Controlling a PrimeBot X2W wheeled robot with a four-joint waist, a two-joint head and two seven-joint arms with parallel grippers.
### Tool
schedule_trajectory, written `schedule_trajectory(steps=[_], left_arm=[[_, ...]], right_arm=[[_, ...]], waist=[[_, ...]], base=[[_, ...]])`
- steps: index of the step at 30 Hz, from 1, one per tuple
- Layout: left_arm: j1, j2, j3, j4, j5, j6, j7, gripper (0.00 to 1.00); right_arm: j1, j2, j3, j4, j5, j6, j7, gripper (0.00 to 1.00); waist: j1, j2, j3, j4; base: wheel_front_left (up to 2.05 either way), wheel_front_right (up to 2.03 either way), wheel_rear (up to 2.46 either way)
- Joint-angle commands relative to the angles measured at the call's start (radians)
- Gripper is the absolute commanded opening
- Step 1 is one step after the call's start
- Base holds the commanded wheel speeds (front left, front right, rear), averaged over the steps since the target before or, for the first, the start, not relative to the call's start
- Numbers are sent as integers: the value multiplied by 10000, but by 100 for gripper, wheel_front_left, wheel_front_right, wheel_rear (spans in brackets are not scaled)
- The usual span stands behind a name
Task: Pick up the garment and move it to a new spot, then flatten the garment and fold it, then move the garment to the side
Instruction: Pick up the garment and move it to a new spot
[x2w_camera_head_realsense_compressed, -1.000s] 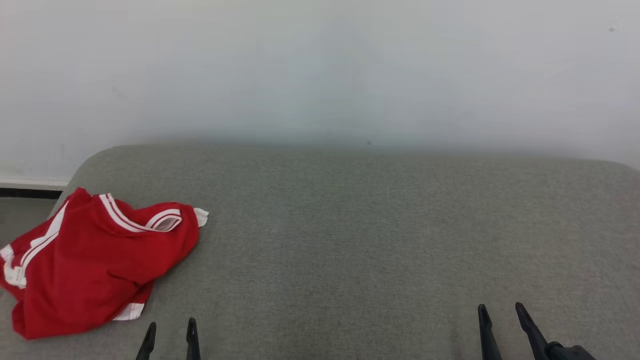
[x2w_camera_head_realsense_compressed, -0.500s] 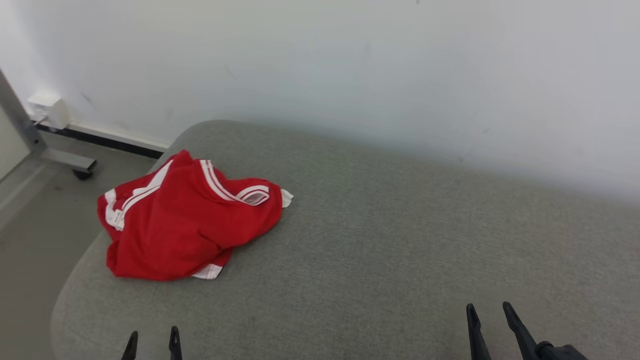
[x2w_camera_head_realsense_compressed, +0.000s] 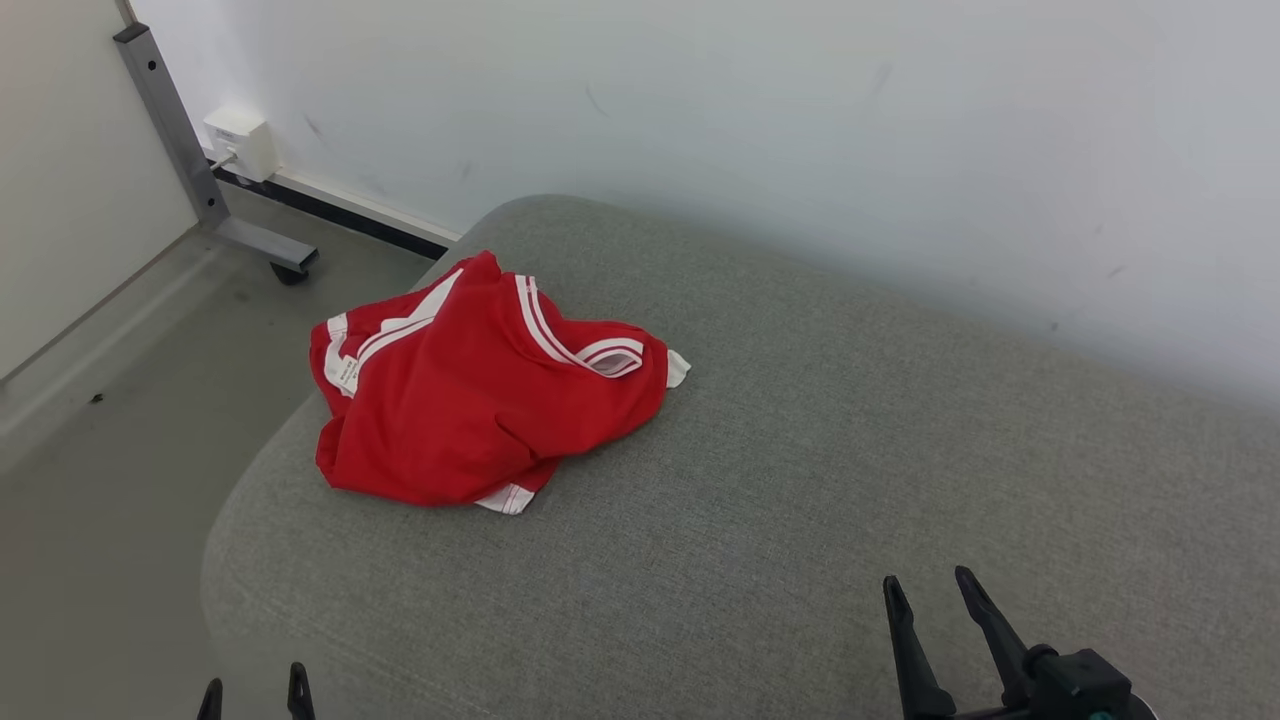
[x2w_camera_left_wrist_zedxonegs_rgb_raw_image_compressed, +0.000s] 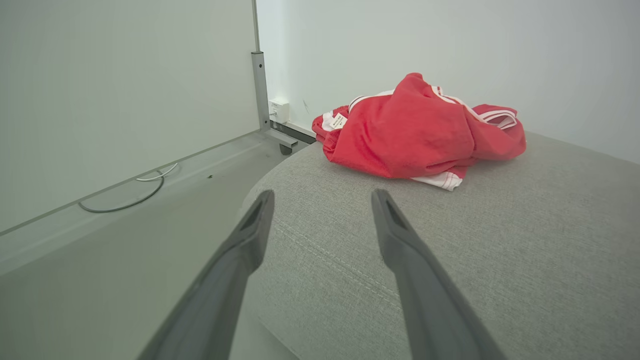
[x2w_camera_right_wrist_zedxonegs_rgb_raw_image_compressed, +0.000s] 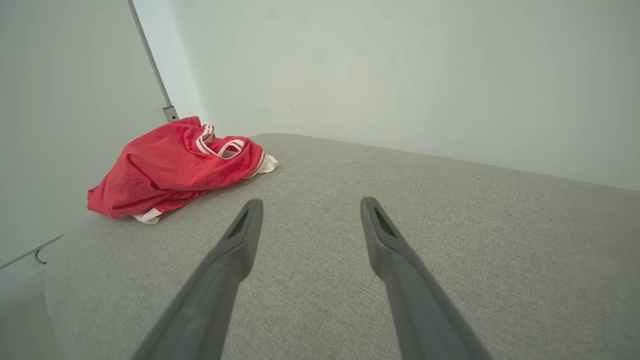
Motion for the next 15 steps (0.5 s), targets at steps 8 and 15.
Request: schedule_trajectory(steps=[8,15], left_arm=[[38,-55,148,108,-234,-89,-35,100],[-1657,164,-138,1845,-859,-606,486,100]], right_arm=[[-107,-24,114,95,38,-21,-6,100],[179,-24,66,1,172,-21,-6,100]], waist=[[-1,0,95,66],[-1,0,15,-19]], base=[[0,0,0],[0,0,0]])
